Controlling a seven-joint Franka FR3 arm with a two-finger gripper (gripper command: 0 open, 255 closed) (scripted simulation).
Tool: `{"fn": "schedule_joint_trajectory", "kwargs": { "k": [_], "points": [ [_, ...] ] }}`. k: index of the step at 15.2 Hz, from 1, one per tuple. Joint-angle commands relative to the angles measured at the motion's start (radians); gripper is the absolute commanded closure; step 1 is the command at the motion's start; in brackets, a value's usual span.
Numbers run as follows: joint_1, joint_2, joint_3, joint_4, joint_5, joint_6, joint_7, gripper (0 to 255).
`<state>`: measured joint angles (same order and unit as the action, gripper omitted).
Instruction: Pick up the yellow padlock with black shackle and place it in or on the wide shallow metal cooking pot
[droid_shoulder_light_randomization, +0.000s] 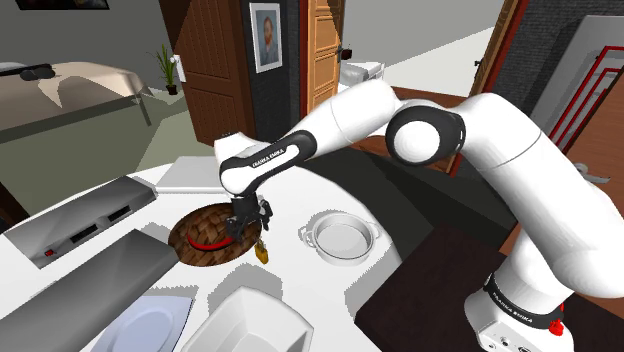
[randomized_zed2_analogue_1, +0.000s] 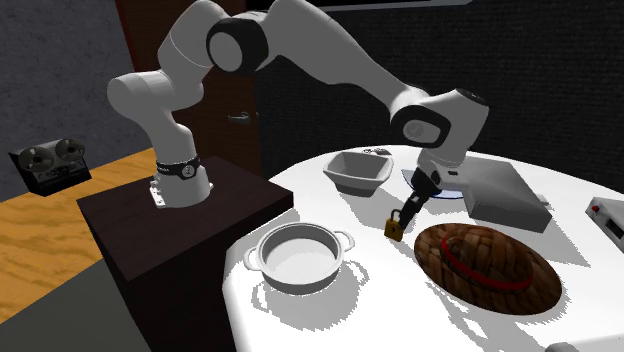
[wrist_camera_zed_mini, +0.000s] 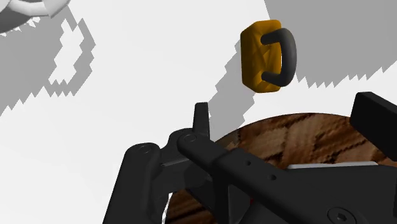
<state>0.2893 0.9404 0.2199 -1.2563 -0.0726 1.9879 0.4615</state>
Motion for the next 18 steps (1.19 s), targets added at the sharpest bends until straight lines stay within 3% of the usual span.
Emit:
{"fn": "schedule_joint_trajectory", "kwargs": {
  "k": [1, 13, 14, 18],
  "points": [
    [0.003, 0.018, -0.002, 0.001, -0.002, 0.018, 0.001, 0],
    [0.005, 0.037, -0.004, -0.015, -0.004, 0.053, 0.003, 0],
    [0.005, 0.037, -0.004, -0.015, -0.004, 0.053, 0.003, 255],
    [0.005, 0.037, -0.004, -0.014, -0.004, 0.052, 0.003, 255]
  ]
}}
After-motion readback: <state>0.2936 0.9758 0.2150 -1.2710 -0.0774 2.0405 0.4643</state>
